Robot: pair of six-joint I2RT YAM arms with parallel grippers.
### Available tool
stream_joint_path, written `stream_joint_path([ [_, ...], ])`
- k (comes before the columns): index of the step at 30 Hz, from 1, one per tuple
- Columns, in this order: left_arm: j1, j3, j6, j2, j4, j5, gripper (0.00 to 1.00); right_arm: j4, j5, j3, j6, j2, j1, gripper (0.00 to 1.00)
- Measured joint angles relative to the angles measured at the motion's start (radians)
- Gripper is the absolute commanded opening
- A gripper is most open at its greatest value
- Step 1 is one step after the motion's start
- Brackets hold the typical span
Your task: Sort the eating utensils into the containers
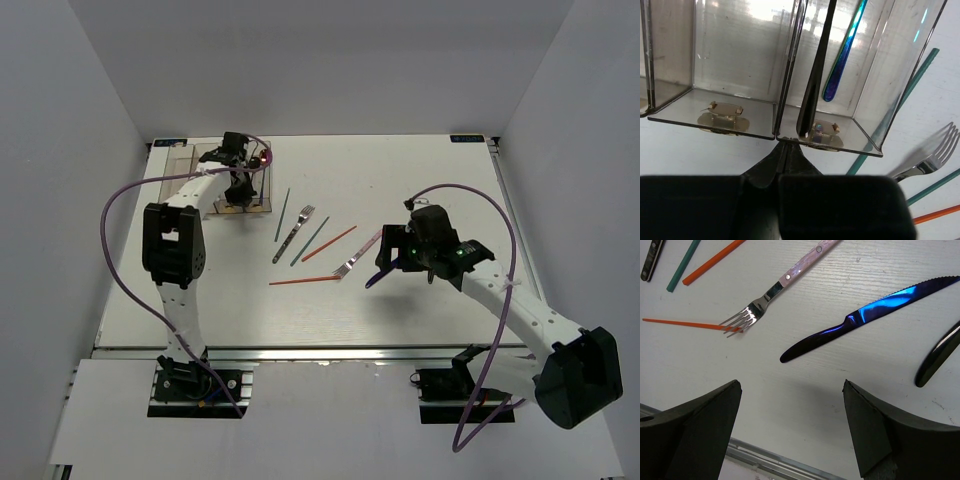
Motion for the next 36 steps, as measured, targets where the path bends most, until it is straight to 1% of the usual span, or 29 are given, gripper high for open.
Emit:
stream_joint_path([
  [3,0.0,0.008,0.002,0.011,-0.008,0.002,0.09,0.0,0.0,0.0,-0.001,0.007,0.0,0.87],
  [4,0.0,0.007,0.002,0.011,-0.01,0.007,0.1,0.0,0.0,0.0,-0.001,0.008,0.0,0.87],
  [5,0.0,0.007,0.002,0.01,-0.01,0.011,0.13,0.0,0.0,0.0,-0.001,0.008,0.0,0.87],
  [6,0.0,-0.001,0.001,0.006,0.002,0.023,0.2,0.0,-0.001,0.0,-0.001,0.008,0.0,0.87],
  [9,0.0,-0.048,-0.006,-0.024,0.027,0.035,0.21,0.001,-0.006,0.0,-0.001,0.013,0.0,0.87],
  [10,-0.001,-0.058,-0.006,-0.036,0.024,0.035,0.26,0.002,-0.008,0.0,-0.001,0.014,0.0,0.87],
  [11,-0.001,-0.06,-0.005,-0.043,0.018,0.036,0.33,0.002,-0.011,0.0,0.0,0.016,0.0,0.88],
  [12,-0.001,-0.062,-0.005,-0.055,0.016,0.036,0.42,0.003,-0.011,0.0,0.0,0.017,0.0,0.88],
  [13,-0.001,-0.072,-0.01,-0.073,0.023,0.036,0.6,0.004,-0.011,0.0,0.0,0.019,0.0,0.89],
  [14,-0.001,-0.089,-0.01,-0.098,0.032,0.038,0.68,0.005,-0.011,0.0,0.001,0.019,0.0,0.89],
  [16,-0.001,-0.142,-0.023,-0.18,0.037,0.042,0.78,0.008,-0.009,0.0,0.004,0.02,0.0,0.89],
  [17,-0.002,-0.174,-0.028,-0.233,0.049,0.044,0.89,0.012,-0.006,0.0,0.006,0.023,0.0,0.89],
  [18,-0.002,-0.216,-0.035,-0.296,0.068,0.043,0.96,0.016,-0.002,0.0,0.013,0.028,0.0,0.89],
  [19,-0.002,-0.258,-0.038,-0.368,0.078,0.043,0.98,0.021,0.009,0.0,0.02,0.035,0.0,0.89],
  [24,-0.003,-0.472,-0.054,-0.782,0.153,0.008,0.98,0.001,0.133,0.016,0.088,0.078,-0.006,0.89],
  [28,-0.005,-0.637,-0.049,-1.058,0.19,-0.064,0.98,-0.017,0.174,0.063,0.115,0.127,-0.067,0.89],
  [31,-0.005,-0.806,-0.048,-1.197,0.215,-0.121,0.98,-0.029,0.2,0.087,0.154,0.161,-0.119,0.89],
  [33,-0.005,-0.9,-0.054,-1.248,0.191,-0.15,0.98,-0.04,0.249,0.089,0.193,0.177,-0.138,0.89],
  [36,-0.005,-0.931,-0.053,-1.254,0.168,-0.17,0.98,-0.062,0.293,0.089,0.213,0.204,-0.158,0.86],
])
